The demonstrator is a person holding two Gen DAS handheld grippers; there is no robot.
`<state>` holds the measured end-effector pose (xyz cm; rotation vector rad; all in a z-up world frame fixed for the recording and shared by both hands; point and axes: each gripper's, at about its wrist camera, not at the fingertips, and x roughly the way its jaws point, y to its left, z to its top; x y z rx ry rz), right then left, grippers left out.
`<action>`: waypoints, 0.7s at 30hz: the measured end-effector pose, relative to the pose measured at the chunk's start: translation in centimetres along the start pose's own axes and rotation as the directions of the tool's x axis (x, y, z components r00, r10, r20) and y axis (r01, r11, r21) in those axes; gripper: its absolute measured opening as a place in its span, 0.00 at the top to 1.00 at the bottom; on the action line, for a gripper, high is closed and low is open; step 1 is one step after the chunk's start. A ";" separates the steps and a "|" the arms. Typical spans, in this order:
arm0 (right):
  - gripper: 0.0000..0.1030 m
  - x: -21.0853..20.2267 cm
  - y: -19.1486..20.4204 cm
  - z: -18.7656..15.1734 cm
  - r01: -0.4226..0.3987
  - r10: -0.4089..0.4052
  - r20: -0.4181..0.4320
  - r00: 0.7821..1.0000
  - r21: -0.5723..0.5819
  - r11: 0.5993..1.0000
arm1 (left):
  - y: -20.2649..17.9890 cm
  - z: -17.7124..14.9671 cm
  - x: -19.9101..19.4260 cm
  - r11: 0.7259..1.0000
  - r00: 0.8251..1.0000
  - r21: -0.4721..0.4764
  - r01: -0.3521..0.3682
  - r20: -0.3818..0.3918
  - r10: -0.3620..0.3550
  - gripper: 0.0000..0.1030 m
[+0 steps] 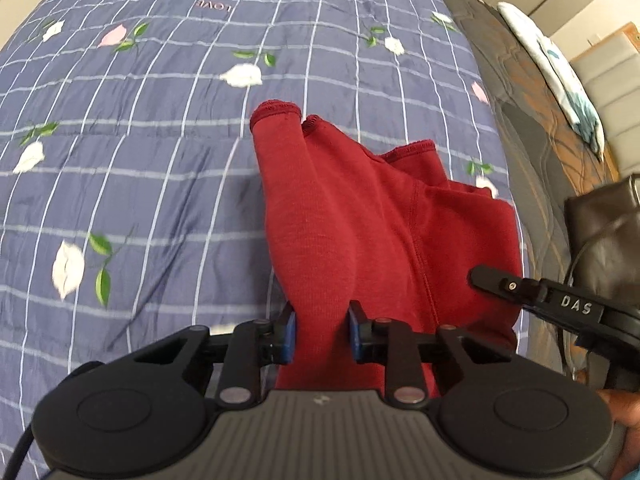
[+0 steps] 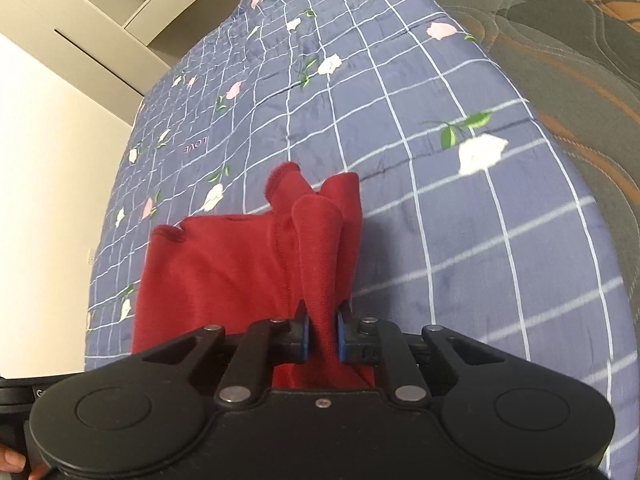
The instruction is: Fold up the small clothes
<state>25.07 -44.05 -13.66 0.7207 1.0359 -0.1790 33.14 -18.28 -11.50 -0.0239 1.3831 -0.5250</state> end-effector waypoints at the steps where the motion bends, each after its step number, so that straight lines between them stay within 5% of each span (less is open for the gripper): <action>1: 0.87 -0.5 -0.1 -0.5 -0.003 0.003 -0.002 1.000 0.008 1.000 | 0.1 -0.6 -0.1 1.000 1.000 0.000 0.002 -0.004 -0.002 0.74; 11: 0.87 -3.8 -0.8 -6.7 -0.020 0.019 -0.079 0.997 -0.009 1.000 | 1.0 -7.5 -2.3 1.000 0.998 -0.026 0.001 -0.060 -0.002 0.74; 21: 0.88 -3.9 3.7 -10.6 -0.038 0.029 -0.113 0.993 -0.079 0.996 | 4.9 -9.2 -5.0 1.000 0.999 -0.017 0.009 -0.044 -0.010 0.74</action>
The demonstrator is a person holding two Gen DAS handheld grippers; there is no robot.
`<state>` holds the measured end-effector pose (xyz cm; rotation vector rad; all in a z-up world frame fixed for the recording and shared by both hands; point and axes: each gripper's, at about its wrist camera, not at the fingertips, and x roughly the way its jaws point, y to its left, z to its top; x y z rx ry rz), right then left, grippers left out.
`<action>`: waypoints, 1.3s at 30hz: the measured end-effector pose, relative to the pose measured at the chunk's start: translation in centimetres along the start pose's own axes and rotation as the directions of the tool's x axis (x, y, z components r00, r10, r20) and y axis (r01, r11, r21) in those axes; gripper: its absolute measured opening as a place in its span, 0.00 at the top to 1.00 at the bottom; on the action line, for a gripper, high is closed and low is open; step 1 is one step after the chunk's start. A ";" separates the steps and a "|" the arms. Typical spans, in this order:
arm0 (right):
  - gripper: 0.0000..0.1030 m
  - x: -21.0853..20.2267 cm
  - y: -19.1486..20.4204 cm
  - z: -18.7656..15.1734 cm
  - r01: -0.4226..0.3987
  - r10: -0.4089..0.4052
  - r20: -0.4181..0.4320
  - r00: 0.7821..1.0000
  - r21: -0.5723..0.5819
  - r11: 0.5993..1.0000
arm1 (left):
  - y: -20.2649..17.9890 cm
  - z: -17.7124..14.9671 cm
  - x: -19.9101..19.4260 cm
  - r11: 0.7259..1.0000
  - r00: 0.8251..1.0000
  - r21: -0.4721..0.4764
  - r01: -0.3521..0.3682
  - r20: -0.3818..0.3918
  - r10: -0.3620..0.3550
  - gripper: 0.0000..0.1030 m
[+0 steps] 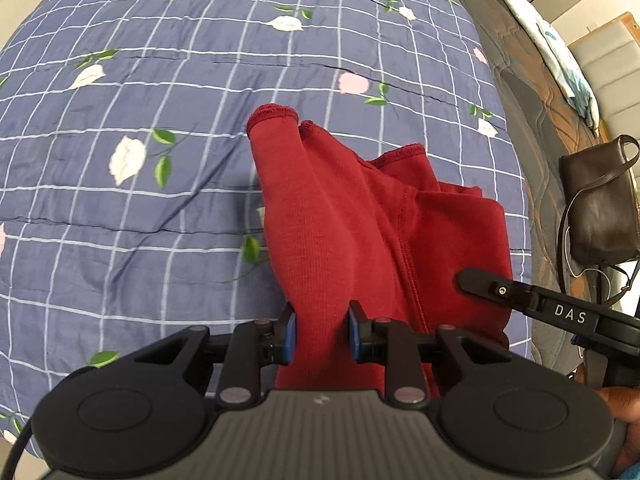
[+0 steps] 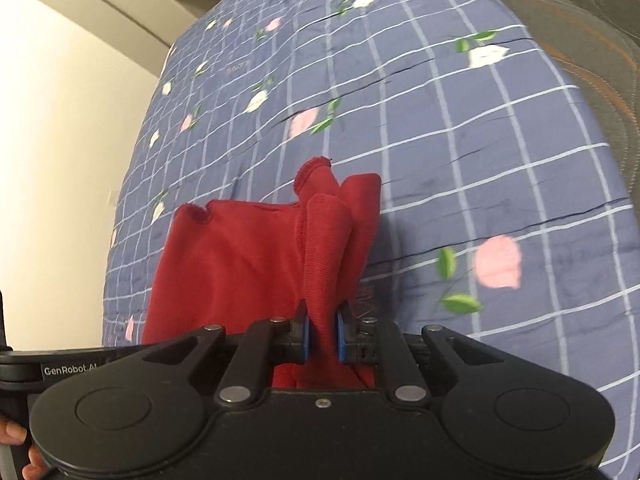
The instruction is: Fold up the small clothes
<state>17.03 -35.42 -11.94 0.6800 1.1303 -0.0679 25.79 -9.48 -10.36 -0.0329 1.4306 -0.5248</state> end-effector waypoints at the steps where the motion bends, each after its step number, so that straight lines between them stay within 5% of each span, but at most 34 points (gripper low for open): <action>1: 0.88 0.1 0.8 -0.2 0.002 -0.002 0.004 1.000 -0.011 1.000 | 0.6 0.0 -0.3 1.000 1.000 0.001 0.004 0.001 -0.004 0.74; 24: 0.88 6.6 15.3 2.9 0.000 0.003 0.126 0.992 -0.029 1.000 | 13.0 8.6 -5.0 0.996 0.996 0.086 -0.009 0.090 0.001 0.74; 39: 0.88 11.2 19.0 4.4 0.001 0.001 0.089 0.996 -0.021 1.000 | 17.9 10.4 -4.2 0.999 0.997 0.038 -0.019 0.072 0.016 0.74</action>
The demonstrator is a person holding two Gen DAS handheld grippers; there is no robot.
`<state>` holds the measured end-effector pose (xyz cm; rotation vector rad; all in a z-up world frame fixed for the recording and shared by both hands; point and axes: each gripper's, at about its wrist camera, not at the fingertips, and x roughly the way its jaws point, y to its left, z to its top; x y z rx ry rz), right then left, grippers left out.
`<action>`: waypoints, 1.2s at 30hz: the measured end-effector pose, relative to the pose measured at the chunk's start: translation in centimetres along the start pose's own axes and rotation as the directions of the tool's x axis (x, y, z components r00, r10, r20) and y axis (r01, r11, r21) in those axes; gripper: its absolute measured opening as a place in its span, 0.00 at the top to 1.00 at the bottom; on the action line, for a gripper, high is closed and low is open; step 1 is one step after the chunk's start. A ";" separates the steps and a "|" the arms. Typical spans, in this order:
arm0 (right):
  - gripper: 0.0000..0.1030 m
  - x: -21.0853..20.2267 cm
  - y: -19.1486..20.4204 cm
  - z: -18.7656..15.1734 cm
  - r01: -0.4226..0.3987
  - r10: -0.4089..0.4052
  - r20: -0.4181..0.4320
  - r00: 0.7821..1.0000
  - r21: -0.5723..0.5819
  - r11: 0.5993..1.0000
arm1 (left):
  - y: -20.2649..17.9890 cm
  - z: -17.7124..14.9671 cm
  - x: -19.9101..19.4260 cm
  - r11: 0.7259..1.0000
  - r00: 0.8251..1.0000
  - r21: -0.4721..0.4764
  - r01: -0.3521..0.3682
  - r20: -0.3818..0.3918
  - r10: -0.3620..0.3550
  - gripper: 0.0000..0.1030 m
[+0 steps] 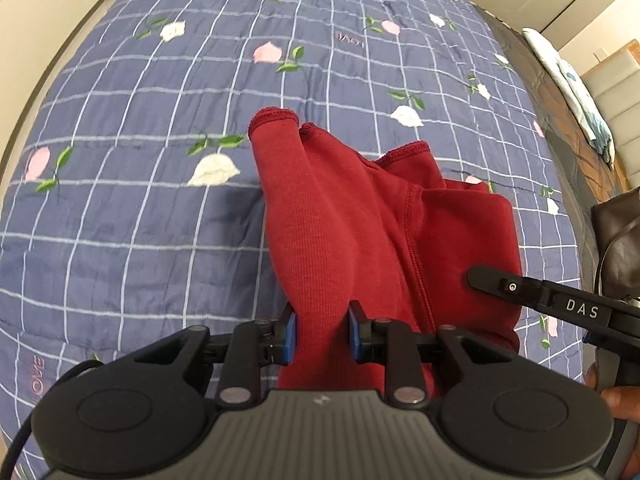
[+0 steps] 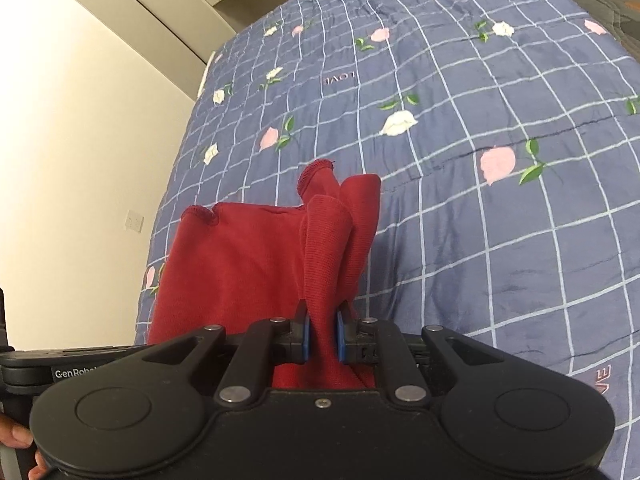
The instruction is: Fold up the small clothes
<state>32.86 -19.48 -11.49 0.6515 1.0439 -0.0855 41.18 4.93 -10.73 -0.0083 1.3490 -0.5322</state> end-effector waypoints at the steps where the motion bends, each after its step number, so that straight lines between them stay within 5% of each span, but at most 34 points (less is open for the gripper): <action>1: 0.88 0.2 -0.1 -0.1 0.002 -0.002 -0.006 1.000 0.004 1.000 | 0.1 -0.1 0.2 1.000 1.000 -0.005 0.003 -0.006 -0.003 0.74; 27: 0.86 2.6 -3.5 -2.9 0.112 -0.103 -0.094 0.990 0.097 0.989 | 1.1 -2.4 3.8 0.997 0.993 -0.060 -0.042 -0.115 0.035 0.70; 36: 0.79 2.7 -3.7 -2.9 0.155 -0.147 -0.097 0.984 0.082 0.984 | 0.8 -2.4 4.3 0.991 0.984 -0.059 -0.118 -0.143 0.108 0.56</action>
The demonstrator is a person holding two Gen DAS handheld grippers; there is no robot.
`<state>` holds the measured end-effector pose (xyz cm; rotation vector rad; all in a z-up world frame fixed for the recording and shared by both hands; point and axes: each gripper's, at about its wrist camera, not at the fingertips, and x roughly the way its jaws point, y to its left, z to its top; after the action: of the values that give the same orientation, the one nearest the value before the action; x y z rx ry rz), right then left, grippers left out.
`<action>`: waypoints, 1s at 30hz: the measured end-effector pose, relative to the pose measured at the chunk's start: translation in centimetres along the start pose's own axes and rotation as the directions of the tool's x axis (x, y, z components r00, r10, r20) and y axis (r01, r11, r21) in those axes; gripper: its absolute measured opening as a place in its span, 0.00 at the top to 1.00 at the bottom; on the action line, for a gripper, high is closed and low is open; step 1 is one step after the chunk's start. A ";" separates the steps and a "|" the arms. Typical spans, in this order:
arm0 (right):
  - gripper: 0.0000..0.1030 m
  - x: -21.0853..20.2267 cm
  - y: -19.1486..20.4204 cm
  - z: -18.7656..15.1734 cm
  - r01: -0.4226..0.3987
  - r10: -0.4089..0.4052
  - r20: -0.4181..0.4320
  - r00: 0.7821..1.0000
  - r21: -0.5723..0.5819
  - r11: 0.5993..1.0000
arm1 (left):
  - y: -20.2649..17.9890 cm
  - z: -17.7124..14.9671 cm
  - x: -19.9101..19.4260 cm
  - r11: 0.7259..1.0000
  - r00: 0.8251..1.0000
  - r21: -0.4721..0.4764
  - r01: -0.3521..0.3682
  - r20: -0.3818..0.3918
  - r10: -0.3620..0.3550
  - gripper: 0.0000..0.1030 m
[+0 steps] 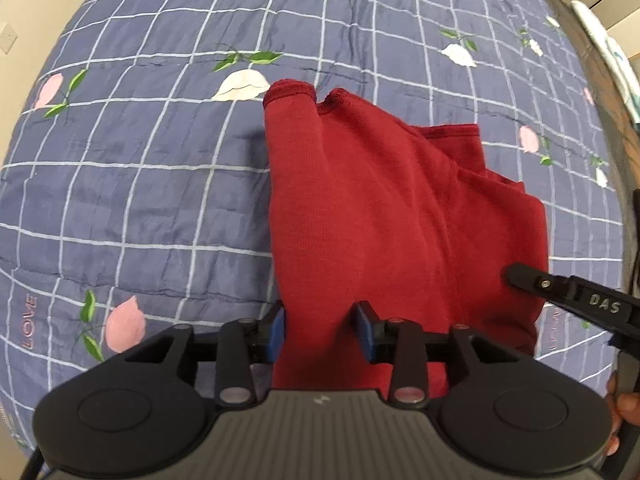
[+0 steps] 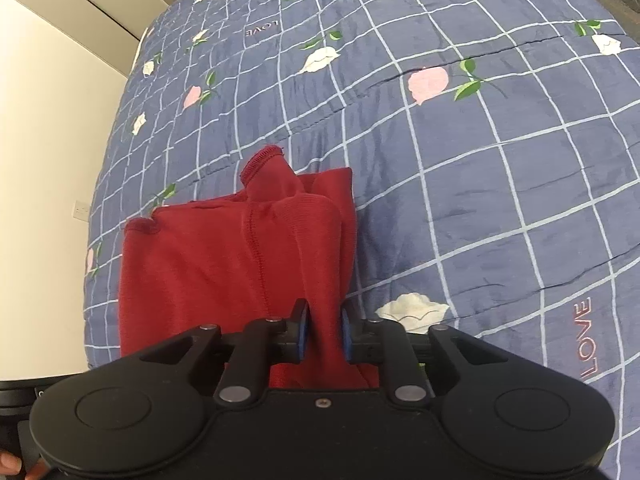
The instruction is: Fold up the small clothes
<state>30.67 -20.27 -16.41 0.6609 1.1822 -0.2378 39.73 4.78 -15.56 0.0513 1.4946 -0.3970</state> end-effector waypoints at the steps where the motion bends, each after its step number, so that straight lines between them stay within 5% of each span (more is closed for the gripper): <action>1: 0.75 0.0 -0.1 0.0 0.008 -0.008 0.000 1.000 -0.002 1.000 | 0.0 0.0 0.1 1.000 1.000 -0.002 -0.019 -0.002 0.019 0.49; 6: 0.61 -0.1 -0.7 -0.2 0.040 -0.040 0.004 0.999 -0.012 0.999 | 0.1 -0.1 0.0 0.997 0.997 -0.018 -0.080 -0.002 0.080 0.24; 13: 0.10 -1.4 -1.0 -0.9 0.087 -0.085 0.051 0.995 -0.045 0.995 | 0.2 -0.2 -0.6 0.989 0.988 -0.025 -0.149 0.022 0.150 0.06; 15: 0.05 -1.8 -1.1 -1.0 0.103 -0.099 0.071 0.993 -0.048 0.994 | 0.2 -0.3 -0.9 0.987 0.987 -0.031 -0.156 0.040 0.157 0.05; 22: 0.01 -3.3 -1.0 -1.4 0.124 -0.118 0.125 0.985 -0.040 0.992 | -0.5 -0.8 -2.6 0.969 0.954 -0.010 -0.246 0.175 0.244 0.01; 30: 0.01 -6.1 -0.2 -2.7 0.138 -0.124 0.204 0.971 -0.057 0.989 | -1.2 -2.4 -5.0 0.969 0.928 -0.003 -0.246 0.287 0.237 0.01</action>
<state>26.16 -19.86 -11.49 0.4848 1.0362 -0.3637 36.97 5.47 -10.61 0.1955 1.1785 -0.2186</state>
